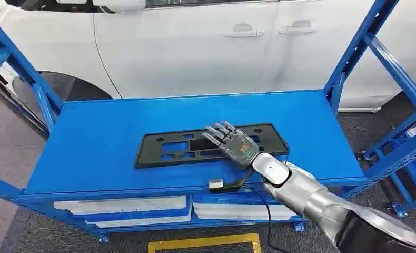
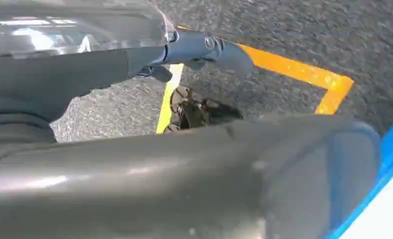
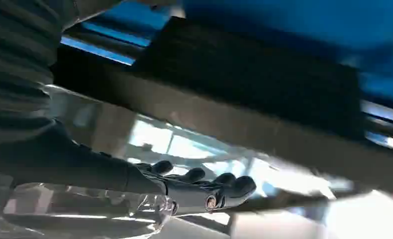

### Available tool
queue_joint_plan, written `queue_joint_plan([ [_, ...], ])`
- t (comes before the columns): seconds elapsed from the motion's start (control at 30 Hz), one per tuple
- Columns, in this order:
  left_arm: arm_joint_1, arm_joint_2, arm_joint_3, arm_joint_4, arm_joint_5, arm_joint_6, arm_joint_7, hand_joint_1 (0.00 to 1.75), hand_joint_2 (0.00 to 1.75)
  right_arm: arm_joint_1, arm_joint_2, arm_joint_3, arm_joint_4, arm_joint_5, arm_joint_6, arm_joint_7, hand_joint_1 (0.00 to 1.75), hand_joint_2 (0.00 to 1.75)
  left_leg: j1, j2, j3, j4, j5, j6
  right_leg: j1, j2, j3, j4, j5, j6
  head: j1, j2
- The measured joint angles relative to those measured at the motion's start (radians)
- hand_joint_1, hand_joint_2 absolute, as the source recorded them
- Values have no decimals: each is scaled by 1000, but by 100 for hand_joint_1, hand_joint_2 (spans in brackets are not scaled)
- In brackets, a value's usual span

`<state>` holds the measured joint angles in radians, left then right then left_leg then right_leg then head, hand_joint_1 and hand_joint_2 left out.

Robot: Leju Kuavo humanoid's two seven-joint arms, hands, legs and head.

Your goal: Take the parts from the cabinet and place them on the table.

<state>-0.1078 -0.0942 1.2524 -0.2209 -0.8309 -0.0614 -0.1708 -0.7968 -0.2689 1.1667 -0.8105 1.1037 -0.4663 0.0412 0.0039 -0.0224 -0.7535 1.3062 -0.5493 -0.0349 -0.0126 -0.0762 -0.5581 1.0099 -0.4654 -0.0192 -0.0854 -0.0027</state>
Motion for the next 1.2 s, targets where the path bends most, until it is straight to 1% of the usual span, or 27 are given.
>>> queue_joint_plan([
  [0.03, 0, 0, 0, 0, 0, 0, 0, 0, 0, -16, 0, 13, 12, -6, 34, 23, 175, 175, 0, 0, 30, -61, 38, 1, 0, 0, 2, 0, 0, 1, 0, 0],
  [0.1, -2, 2, 0, 0, -2, -1, -2, 0, 0, -38, 1, 37, 35, -19, 100, 47, 175, 175, 3, -4, 132, -249, 118, 6, -1, 0, 8, 1, -3, 7, 0, 0],
  [0.13, -2, 2, 0, 0, -3, -1, -3, 0, 0, -46, 1, 45, 44, -26, 113, 48, 175, 175, -3, -14, 147, -288, 124, 14, 6, 2, 10, 7, -7, 16, 0, 0],
  [0.17, -1, 2, 0, 0, -5, -1, -3, 0, 0, -54, 1, 52, 55, -32, 120, 48, 175, 175, -2, -13, 145, -291, 131, 26, 6, 8, 13, 5, -7, 21, 0, 0],
  [0.27, 0, 2, 0, 0, -7, -1, -3, 0, 0, -62, 1, 67, 77, -41, 127, 48, 175, 175, -9, -13, 142, -293, 134, 48, 5, 2, 17, -2, -5, 39, 0, 0],
  [0.3, -1, 1, 0, 0, -7, -1, -3, 0, 0, -63, 1, 69, 83, -42, 126, 49, 175, 175, 0, -13, 151, -299, 142, 59, 5, 0, 10, 2, -12, 44, 0, 0],
  [0.33, -1, 2, 0, 0, -7, -1, -3, 0, 0, -67, 1, 70, 90, -43, 126, 49, 175, 175, 0, -20, 150, -301, 145, 62, 0, 16, 0, 30, -40, 46, 0, 0],
  [0.37, -2, 2, 0, 0, -7, -1, -3, 0, 0, -70, 1, 71, 96, -43, 126, 49, 175, 175, 0, -21, 148, -301, 146, 65, -3, 35, -28, 94, -80, 46, 0, 0],
  [0.43, -7, 3, 0, 0, -7, -1, -3, 0, 0, -68, 1, 77, 106, -48, 133, 48, 175, 175, -2, -24, 146, -301, 147, 66, -5, 55, -102, 266, -148, 46, 0, 0],
  [0.47, -8, 3, 0, 0, -7, -1, -3, 0, 0, -62, 2, 83, 111, -50, 133, 48, 175, 175, -3, -29, 145, -300, 147, 66, -5, 58, -127, 322, -158, 46, 0, 0],
  [0.5, -6, 3, 0, 0, -7, -1, -3, 0, 0, -64, 2, 84, 112, -53, 132, 47, 175, 175, -3, -31, 146, -300, 147, 67, -5, 59, -131, 329, -148, 45, 0, 0],
  [0.57, -5, 3, 0, 0, -7, -1, -7, 0, 0, -66, 3, 85, 114, -61, 132, 45, 175, 175, -4, -38, 150, -299, 147, 66, -4, 58, -71, 206, -61, 36, 0, 0],
  [0.6, -5, 3, 0, 0, -7, -1, -12, 0, 0, -72, 8, 86, 115, -66, 133, 42, 175, 175, -4, -38, 152, -298, 147, 66, -2, 53, -22, 102, -9, 27, 0, 0],
  [0.63, -5, 2, 0, 0, -7, -1, -16, 0, 0, -78, 15, 86, 118, -68, 134, 39, 175, 175, -5, -39, 150, -298, 147, 64, 3, 32, 5, 36, 5, 19, 0, 0],
  [0.7, -4, 2, 0, 0, -7, -1, -19, 0, 0, -90, 31, 89, 123, -68, 139, 38, 175, 175, -12, -36, 133, -296, 150, 52, 12, 19, 18, 4, -13, 20, 0, 0],
  [0.77, -1, 2, 0, 0, -8, 0, -20, 0, 0, -90, 42, 91, 126, -68, 139, 38, 175, 175, -11, -36, 135, -299, 155, 42, 15, 25, 14, -1, -9, 15, 0, 0],
  [0.8, -1, 2, 0, 0, -8, 0, -24, 0, 0, -90, 45, 93, 129, -71, 138, 36, 175, 175, -10, -39, 132, -292, 151, 38, 3, 23, 18, -13, -1, 10, 0, 0],
  [0.83, -1, 4, 0, 0, -9, 0, -31, 0, 0, -90, 46, 95, 130, -75, 134, 35, 175, 175, -9, -30, 124, -270, 135, 29, 3, 10, 21, -16, 1, 7, 0, 0],
  [0.9, -4, 3, 0, 0, -10, -1, -62, 0, 0, -90, 45, 95, 136, -87, 122, 27, 175, 175, -8, -9, 53, -120, 40, 12, 5, 4, 20, -17, 1, 1, 0, 0],
  [0.93, -3, 3, -1, 0, -11, -5, -76, 0, 0, -90, 45, 95, 138, -92, 117, 24, 175, 175, -7, -5, 23, -57, 10, 8, 7, 1, 19, -16, 0, 0, 0, 0],
  [0.97, -1, 3, -1, 0, -14, -8, -100, 0, 0, -90, 45, 95, 140, -101, 109, 19, 175, 175, -5, 0, -7, 8, -10, 5, 7, 1, 19, -16, 0, 0, 0, 0],
  [1.0, 2, 3, -2, 0, -16, -10, -120, 0, 0, -90, 45, 94, 142, -110, 103, 14, 175, 175, -2, 1, -14, 22, -2, 3, 6, 2, 19, -16, 0, 0, 0, 0],
  [1.03, 3, 4, -2, 0, -17, -11, -133, 0, 0, -91, 45, 91, 144, -121, 92, 8, 175, 175, 1, 2, 5, -17, 28, -1, 5, 2, 20, -15, 0, 2, 0, 0],
  [1.1, 2, 5, -3, 0, -21, -13, -143, 0, 0, -91, 45, 75, 147, -152, 80, -13, 175, 175, 9, 0, 91, -187, 110, -7, 0, 6, 22, -9, -5, 10, 0, 0],
  [1.13, 2, 5, -3, 0, -25, -14, -143, 0, 0, -92, 45, 68, 147, -166, 74, -25, 175, 175, 16, -16, 127, -261, 134, -13, -1, 6, 20, -3, -10, 17, 0, 0],
  [1.17, 2, 5, -5, 1, -29, -18, -143, 0, 0, -94, 41, 54, 151, -202, 61, -53, 175, 175, 7, -25, 127, -276, 133, 2, 5, 15, 16, 9, -16, 26, 0, 0],
  [1.2, 4, 4, -6, 1, -34, -19, -143, 0, 0, -94, 36, 37, 150, -248, 52, -92, 175, 175, 9, -19, 123, -276, 140, 24, 9, 14, 15, 10, -16, 29, 0, 0],
])
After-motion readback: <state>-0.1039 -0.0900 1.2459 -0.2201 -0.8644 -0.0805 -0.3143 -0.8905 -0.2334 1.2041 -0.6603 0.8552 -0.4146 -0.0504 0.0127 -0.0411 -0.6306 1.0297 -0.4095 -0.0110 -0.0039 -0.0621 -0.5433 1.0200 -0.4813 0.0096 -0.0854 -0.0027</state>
